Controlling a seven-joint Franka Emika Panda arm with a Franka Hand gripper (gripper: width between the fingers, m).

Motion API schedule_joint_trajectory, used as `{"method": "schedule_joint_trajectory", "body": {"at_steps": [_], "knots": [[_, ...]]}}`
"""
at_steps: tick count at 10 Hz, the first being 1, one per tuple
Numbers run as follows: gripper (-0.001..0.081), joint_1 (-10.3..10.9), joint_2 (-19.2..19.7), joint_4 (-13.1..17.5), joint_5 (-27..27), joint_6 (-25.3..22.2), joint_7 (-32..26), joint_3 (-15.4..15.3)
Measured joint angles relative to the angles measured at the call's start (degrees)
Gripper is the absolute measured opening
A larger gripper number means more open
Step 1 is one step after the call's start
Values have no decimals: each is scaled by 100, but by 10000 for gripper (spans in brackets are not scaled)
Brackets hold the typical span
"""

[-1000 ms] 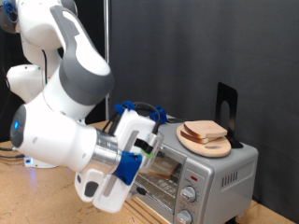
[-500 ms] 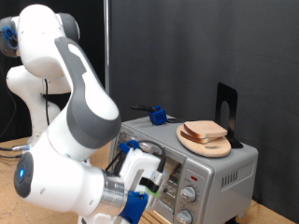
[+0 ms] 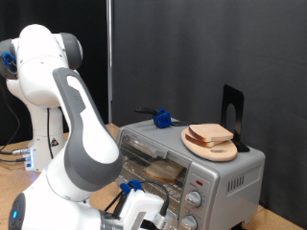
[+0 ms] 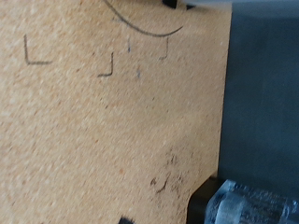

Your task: Make a piece of toast with the oven

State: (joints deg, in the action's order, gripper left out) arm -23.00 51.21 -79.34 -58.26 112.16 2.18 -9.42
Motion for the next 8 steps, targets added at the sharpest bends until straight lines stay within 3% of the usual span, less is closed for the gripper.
{"method": "schedule_joint_trajectory", "body": {"at_steps": [2,8], "knots": [[808,-71,58,0,-154,-457,79,-49],[808,105,598,246,-309,-456,-129,-336]]}}
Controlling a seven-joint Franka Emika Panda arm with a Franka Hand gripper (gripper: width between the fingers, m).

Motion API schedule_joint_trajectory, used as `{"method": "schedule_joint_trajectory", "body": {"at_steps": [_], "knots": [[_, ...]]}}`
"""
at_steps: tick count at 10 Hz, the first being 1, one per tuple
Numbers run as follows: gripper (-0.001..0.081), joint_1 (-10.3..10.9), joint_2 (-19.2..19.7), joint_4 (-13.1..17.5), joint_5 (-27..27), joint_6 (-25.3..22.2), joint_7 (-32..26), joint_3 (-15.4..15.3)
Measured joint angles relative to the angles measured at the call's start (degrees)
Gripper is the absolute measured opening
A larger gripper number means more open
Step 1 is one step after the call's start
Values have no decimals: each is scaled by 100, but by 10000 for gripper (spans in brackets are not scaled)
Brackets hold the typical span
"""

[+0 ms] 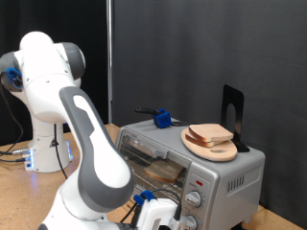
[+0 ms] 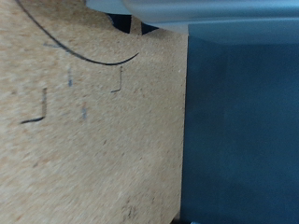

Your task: Make a piece of toast with the oven

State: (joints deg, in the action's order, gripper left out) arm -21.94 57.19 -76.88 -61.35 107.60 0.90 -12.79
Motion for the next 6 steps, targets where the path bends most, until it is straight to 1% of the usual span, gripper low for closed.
{"method": "schedule_joint_trajectory", "body": {"at_steps": [3,6], "knots": [[808,91,28,-90,-1,0,-265,-162],[808,78,-28,-297,3,-183,-487,-190]]}}
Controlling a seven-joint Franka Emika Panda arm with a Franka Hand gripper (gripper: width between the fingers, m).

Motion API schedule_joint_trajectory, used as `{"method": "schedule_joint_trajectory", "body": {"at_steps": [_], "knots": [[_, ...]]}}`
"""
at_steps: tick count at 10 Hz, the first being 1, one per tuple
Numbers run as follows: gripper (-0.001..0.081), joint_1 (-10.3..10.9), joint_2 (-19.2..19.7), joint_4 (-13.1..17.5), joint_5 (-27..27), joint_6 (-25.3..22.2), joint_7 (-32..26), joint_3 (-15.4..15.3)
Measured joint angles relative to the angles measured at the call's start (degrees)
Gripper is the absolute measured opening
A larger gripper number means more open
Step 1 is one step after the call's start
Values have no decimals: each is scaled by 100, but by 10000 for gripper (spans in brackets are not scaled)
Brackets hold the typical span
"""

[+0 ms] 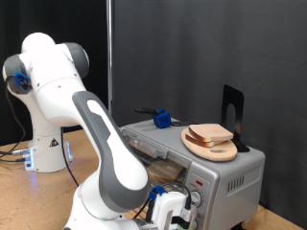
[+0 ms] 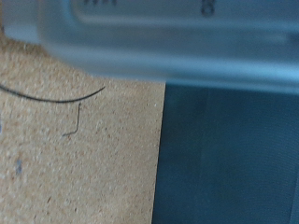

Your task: Make a piece of toast with the oven

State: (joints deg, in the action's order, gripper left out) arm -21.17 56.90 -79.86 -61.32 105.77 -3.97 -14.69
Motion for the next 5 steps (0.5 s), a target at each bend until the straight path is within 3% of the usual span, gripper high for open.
{"method": "schedule_joint_trajectory", "body": {"at_steps": [4,5], "knots": [[808,-10,-170,-285,-154,29,-187,-23],[692,-9,-209,-327,-200,47,-187,-33]]}}
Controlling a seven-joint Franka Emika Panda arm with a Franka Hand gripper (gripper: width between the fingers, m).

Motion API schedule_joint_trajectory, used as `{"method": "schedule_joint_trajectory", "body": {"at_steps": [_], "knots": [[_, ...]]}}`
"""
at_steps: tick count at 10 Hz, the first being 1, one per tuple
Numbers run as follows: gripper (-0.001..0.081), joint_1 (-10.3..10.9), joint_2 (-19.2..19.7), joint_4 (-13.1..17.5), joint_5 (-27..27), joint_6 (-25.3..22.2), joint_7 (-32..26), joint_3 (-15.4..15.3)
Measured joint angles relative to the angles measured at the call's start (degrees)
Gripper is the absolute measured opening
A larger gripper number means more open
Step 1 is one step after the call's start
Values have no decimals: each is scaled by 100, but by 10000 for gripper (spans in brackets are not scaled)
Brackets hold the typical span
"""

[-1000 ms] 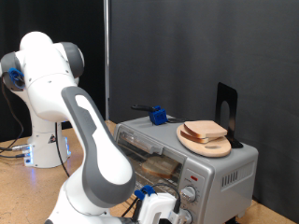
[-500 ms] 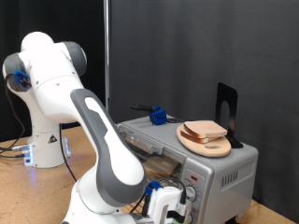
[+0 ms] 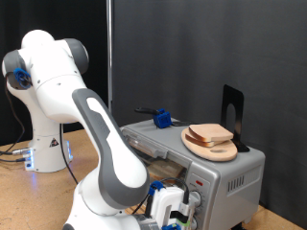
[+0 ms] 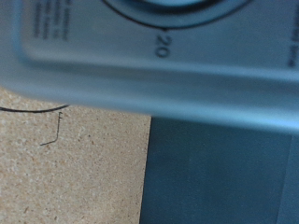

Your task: Make a piece of toast with the oven

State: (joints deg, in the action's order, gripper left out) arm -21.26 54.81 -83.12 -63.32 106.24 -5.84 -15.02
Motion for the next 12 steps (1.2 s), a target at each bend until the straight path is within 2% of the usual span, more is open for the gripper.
{"method": "schedule_joint_trajectory", "body": {"at_steps": [1,2,3,5,6,7,9,12], "knots": [[692,1,-42,-41,-23,14,0,-3],[543,2,-90,-80,-47,18,6,-6],[543,2,-139,-109,-61,16,19,-19],[207,3,-242,-192,-78,99,68,-19],[207,-3,-249,-238,-110,163,77,-23],[105,-2,-253,-244,-113,173,97,-23],[105,-12,-274,-322,-268,244,-85,-31],[105,-144,-356,-674,-936,395,-1478,-133]]}}
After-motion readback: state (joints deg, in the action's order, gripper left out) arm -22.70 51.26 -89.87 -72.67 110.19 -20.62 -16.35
